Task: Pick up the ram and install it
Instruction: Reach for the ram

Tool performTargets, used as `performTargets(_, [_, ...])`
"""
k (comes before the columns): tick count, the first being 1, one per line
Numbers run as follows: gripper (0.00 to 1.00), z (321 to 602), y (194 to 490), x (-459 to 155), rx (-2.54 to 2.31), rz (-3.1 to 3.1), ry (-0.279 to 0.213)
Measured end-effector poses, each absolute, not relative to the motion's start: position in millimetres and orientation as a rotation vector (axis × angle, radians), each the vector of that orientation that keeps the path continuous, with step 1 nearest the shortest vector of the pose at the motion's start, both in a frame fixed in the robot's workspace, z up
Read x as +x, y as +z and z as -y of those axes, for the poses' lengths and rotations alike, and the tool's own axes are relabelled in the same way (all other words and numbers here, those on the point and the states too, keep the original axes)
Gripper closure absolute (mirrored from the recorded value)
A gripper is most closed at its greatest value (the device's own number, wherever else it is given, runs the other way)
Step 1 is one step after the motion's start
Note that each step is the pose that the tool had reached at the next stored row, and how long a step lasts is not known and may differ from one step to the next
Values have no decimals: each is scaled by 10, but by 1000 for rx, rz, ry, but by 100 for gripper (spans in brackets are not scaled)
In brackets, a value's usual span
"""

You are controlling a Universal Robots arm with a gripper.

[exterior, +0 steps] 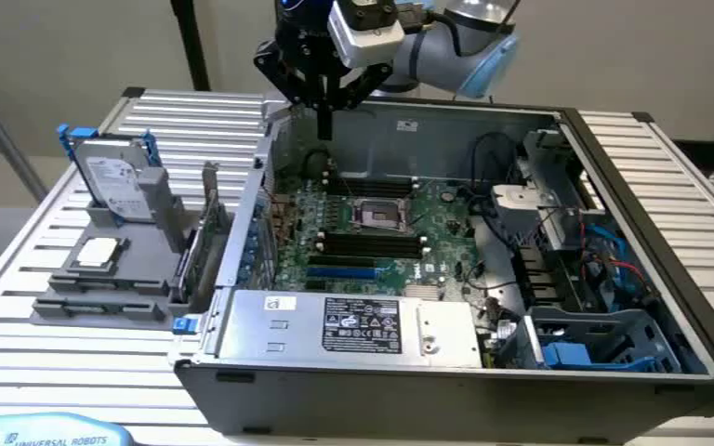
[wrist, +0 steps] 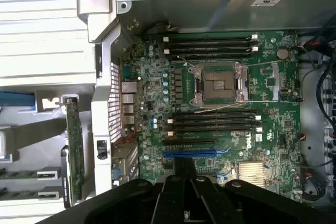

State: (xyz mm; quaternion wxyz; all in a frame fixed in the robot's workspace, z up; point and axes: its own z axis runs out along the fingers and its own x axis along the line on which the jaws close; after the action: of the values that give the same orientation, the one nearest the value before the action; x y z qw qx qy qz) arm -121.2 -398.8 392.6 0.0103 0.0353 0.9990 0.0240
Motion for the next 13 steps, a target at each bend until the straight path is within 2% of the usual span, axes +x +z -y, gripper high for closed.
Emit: performTargets(13, [89, 3991, 3927, -1213, 110, -3118, 75])
